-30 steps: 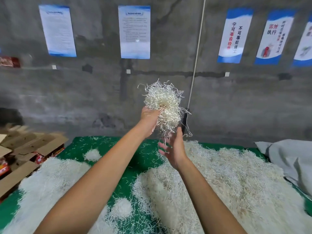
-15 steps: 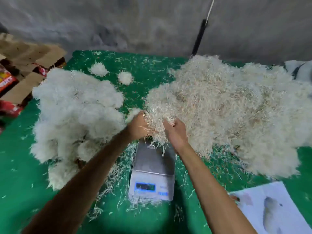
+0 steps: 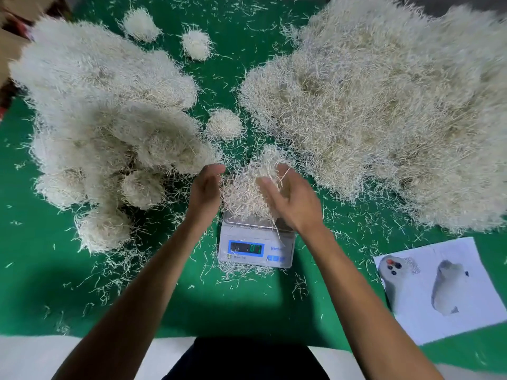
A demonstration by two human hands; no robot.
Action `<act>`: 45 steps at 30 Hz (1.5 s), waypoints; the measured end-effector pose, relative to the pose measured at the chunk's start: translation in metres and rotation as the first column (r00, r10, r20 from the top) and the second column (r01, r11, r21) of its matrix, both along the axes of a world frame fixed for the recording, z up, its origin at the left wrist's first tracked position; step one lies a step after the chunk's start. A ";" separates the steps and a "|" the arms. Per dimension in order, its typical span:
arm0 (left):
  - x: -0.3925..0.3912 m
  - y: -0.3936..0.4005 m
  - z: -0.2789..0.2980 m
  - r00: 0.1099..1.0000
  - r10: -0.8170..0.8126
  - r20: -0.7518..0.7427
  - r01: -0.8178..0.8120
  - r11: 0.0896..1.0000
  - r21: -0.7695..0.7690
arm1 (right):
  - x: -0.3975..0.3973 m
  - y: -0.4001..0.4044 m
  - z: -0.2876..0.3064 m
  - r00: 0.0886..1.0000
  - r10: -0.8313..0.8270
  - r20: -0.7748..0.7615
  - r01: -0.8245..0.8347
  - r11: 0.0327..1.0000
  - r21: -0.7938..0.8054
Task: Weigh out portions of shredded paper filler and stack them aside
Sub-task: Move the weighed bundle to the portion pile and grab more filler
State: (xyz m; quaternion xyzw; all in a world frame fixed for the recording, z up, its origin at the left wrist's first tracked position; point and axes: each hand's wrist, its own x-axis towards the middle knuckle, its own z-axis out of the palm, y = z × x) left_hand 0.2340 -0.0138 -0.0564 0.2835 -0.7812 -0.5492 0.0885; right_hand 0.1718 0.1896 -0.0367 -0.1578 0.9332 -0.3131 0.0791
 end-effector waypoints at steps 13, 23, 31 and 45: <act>-0.175 -0.053 -0.007 0.956 -0.221 0.192 0.289 0.821 -0.493 | -0.093 -0.015 0.067 0.990 -0.017 0.138 -0.016 0.972 0.235; -0.207 -0.079 -0.034 0.914 -0.265 0.307 0.398 0.736 -0.548 | -0.141 -0.058 0.070 0.988 0.119 0.101 -0.150 0.900 0.410; -0.126 -0.103 0.037 0.984 -0.122 -0.132 0.044 0.874 -0.484 | -0.117 -0.159 0.061 0.908 0.402 0.112 -0.393 0.914 -0.094; 0.012 -0.247 0.102 0.899 0.330 -0.287 -0.415 0.850 -0.323 | -0.069 -0.366 0.079 0.927 0.328 -0.181 -0.371 0.871 -0.322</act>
